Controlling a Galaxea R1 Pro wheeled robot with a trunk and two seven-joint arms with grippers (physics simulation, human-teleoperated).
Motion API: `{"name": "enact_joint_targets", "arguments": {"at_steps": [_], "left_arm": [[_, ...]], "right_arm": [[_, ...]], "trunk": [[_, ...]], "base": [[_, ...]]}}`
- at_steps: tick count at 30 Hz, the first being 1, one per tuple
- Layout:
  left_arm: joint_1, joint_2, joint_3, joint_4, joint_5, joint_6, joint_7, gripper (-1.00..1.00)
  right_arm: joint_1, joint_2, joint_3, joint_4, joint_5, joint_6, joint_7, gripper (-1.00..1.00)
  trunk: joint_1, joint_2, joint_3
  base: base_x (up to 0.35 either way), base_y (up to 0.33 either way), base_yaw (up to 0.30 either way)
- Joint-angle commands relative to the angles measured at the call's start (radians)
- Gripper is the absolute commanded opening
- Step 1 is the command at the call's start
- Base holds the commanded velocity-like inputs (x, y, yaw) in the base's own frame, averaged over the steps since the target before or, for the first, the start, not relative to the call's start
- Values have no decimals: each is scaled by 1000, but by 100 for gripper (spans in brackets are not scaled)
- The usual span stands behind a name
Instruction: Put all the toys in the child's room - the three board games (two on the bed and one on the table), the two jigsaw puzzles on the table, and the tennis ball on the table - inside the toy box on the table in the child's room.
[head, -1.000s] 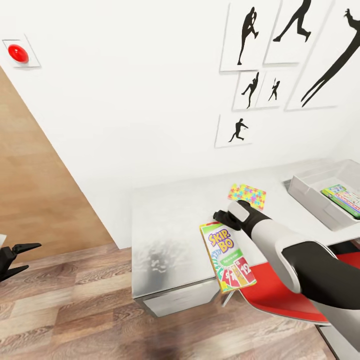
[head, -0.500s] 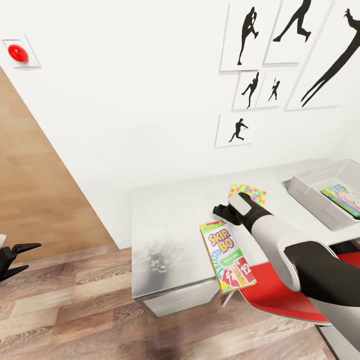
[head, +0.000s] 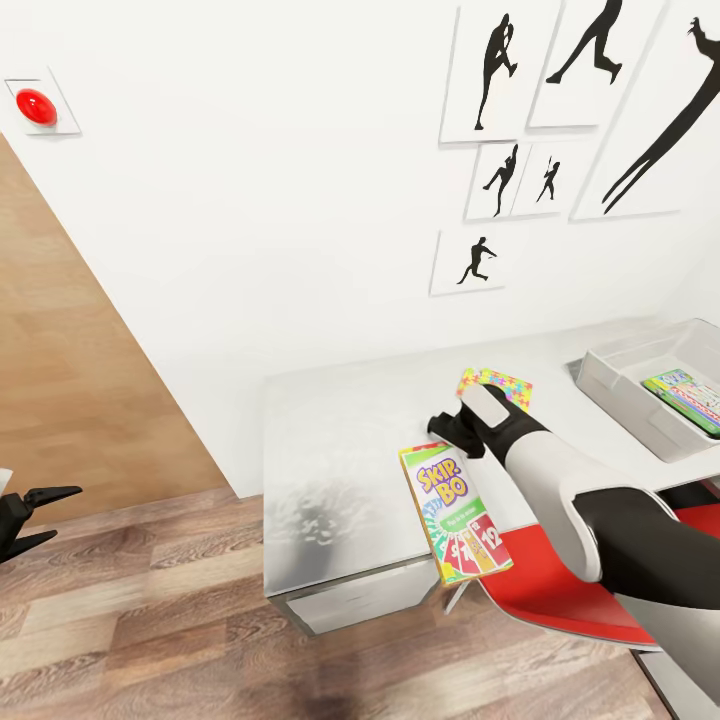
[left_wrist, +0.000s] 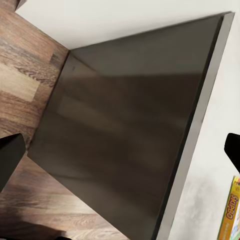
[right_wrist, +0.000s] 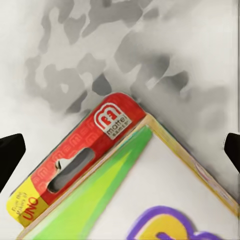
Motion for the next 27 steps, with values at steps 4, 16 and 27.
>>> {"name": "enact_joint_targets", "arguments": {"at_steps": [4, 16, 27], "left_arm": [[-1, 0, 1, 1, -11, 4, -10, 100], [-1, 0, 1, 1, -10, 4, -10, 100], [-1, 0, 1, 1, -11, 4, -10, 100]], "right_arm": [[1, -7, 5, -2, -9, 5, -10, 100], [2, -23, 4, -2, -11, 7, -12, 100], [4, -24, 3, 6, -12, 7, -12, 100]], "trunk": [[0, -1, -1], [0, -1, -1], [0, -1, -1]], "base": [[0, 0, 0], [0, 0, 0], [0, 0, 0]]}}
